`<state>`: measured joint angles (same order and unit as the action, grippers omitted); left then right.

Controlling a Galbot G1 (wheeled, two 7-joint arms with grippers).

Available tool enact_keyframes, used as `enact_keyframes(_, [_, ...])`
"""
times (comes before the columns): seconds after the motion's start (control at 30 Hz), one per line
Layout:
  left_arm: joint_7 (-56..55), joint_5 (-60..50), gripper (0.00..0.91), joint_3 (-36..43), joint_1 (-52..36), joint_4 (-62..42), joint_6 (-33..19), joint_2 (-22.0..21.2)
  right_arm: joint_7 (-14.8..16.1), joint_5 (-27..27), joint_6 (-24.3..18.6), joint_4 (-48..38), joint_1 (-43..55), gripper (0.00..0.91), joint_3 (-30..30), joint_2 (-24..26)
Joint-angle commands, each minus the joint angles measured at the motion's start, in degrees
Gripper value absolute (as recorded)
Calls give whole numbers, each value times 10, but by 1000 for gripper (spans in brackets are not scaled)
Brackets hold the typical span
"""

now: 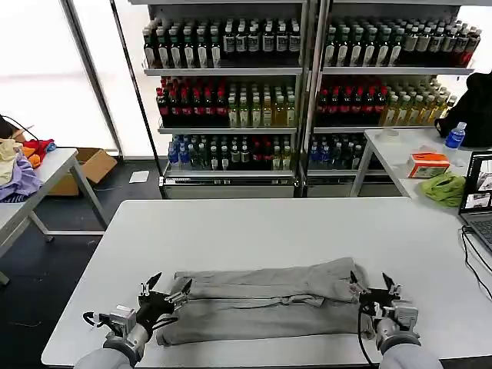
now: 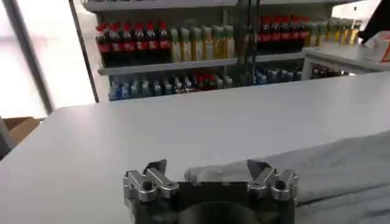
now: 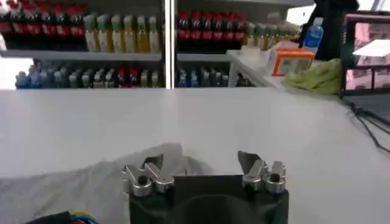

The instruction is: Fold and organize the clothes.

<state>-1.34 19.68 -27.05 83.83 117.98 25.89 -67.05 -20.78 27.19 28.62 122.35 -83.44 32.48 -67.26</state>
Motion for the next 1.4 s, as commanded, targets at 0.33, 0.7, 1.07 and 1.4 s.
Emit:
enact_keyframes(0.33, [-24, 19, 907, -10, 2, -43, 2, -79, -2, 28, -6, 26, 1, 907, 31, 7])
enact_keyframes(0.7, [-5, 11, 50, -6, 4, -57, -3, -85, -1, 30, -7, 29, 0, 907, 38, 6])
enact_keyframes(1.07, [-1, 0, 0, -1, 12, -61, -11, -87, -4, 31, -7, 32, 0, 907, 44, 9])
enact_keyframes(1.4, [14, -11, 0, -13, 26, -49, -9, -75, -6, 32, -5, 37, 0, 907, 44, 13])
